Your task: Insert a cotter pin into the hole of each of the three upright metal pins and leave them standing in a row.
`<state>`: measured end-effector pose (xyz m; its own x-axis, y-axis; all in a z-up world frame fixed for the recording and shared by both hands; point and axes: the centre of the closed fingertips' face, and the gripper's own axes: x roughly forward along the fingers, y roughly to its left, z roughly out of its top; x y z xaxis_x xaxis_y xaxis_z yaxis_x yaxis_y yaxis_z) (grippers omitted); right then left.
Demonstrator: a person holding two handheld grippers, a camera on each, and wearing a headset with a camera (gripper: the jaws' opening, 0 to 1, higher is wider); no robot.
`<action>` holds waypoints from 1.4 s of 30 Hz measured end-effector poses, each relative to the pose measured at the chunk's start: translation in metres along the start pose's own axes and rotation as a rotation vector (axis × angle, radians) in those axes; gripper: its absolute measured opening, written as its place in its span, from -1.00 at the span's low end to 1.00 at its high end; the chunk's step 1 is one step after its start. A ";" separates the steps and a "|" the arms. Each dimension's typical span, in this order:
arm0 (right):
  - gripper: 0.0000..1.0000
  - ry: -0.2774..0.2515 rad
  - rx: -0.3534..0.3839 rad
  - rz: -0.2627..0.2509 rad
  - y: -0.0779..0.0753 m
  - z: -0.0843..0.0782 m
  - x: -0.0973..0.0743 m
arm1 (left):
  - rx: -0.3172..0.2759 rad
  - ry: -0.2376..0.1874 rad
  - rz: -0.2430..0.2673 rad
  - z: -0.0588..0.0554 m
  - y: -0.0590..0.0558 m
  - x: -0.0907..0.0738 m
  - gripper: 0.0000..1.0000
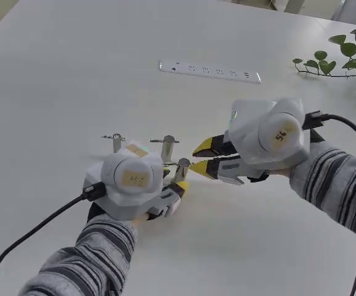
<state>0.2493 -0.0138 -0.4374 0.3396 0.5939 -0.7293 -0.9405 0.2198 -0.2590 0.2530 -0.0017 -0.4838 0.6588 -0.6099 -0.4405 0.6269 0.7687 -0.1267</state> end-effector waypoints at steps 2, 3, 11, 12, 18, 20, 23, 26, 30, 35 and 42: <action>-0.80 -0.008 0.020 0.012 -0.001 0.002 0.000 | 0.027 0.005 0.002 0.002 0.001 -0.004 -0.44; -0.79 -0.008 0.027 0.015 -0.001 0.003 0.000 | 0.038 0.006 -0.001 0.002 0.001 -0.005 -0.39; -0.78 0.014 0.121 0.099 0.008 0.004 0.011 | 0.014 0.018 0.016 0.005 0.007 -0.021 -0.21; -0.76 0.019 0.137 0.106 0.009 0.004 0.013 | 0.009 0.023 0.020 0.005 0.008 -0.024 -0.19; -0.77 0.033 0.155 0.113 0.008 0.000 0.020 | -0.002 -0.001 0.032 0.014 0.012 -0.041 -0.07; -0.78 0.027 0.177 0.121 0.007 0.000 0.021 | -0.003 0.000 0.031 0.014 0.012 -0.046 -0.04; -0.80 0.024 0.196 0.128 0.007 -0.002 0.022 | 0.003 -0.002 0.035 0.014 0.013 -0.053 0.02; -0.82 0.019 0.222 0.133 0.007 -0.003 0.022 | 0.003 -0.037 0.044 0.021 0.014 -0.062 0.06; -0.83 0.011 0.217 0.141 0.011 -0.002 0.021 | -0.024 -0.098 0.058 0.032 0.018 -0.075 0.10; -0.84 0.007 0.237 0.142 0.012 -0.001 0.020 | -0.009 -0.093 0.091 0.032 0.026 -0.087 0.17; -0.84 0.016 0.251 0.130 0.003 -0.008 0.016 | -0.012 -0.091 0.119 0.027 0.039 -0.101 0.26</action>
<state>0.2521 -0.0098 -0.4544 0.2139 0.6176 -0.7568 -0.9444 0.3287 0.0012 0.2222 0.0844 -0.4201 0.7635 -0.5285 -0.3711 0.5374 0.8386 -0.0887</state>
